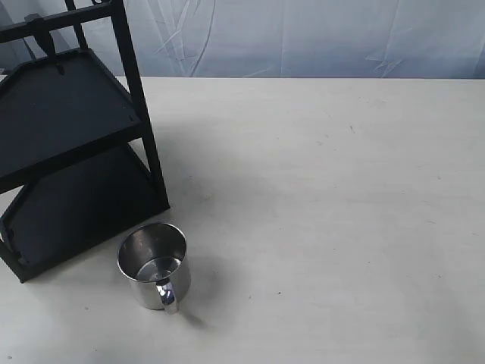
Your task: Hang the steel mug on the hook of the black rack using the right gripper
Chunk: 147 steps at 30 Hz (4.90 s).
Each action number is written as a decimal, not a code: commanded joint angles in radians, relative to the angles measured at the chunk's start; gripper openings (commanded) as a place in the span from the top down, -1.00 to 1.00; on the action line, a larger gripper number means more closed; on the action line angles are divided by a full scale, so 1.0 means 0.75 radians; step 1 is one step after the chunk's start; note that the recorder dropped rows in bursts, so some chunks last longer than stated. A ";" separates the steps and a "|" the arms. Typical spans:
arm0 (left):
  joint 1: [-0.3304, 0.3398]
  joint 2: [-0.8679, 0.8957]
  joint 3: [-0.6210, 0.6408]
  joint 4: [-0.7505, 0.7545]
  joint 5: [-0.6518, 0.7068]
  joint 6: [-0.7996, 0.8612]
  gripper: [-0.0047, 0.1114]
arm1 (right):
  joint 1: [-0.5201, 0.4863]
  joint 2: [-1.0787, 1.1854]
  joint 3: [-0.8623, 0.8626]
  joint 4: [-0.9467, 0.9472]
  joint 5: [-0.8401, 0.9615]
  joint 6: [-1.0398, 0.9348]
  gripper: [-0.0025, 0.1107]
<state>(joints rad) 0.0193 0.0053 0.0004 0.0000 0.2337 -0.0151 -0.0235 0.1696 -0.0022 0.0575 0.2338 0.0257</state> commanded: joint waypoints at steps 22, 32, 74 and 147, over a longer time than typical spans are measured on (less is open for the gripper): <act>-0.002 -0.007 -0.001 -0.009 -0.004 -0.002 0.89 | -0.005 0.493 -0.844 -0.099 0.397 0.478 0.97; -0.002 -0.007 -0.001 -0.009 -0.004 -0.002 0.89 | 0.166 1.267 -1.349 0.439 0.958 -0.355 0.97; -0.002 -0.007 -0.001 -0.009 -0.004 -0.002 0.89 | 1.121 2.519 -1.893 0.532 0.734 -0.325 -0.01; -0.002 -0.007 -0.001 -0.009 -0.004 -0.002 0.89 | 1.024 2.166 -1.893 1.157 1.120 -1.052 0.97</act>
<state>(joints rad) 0.0193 0.0053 0.0004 0.0000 0.2337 -0.0151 0.7482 1.8507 -1.4164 0.8821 1.1216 -0.6743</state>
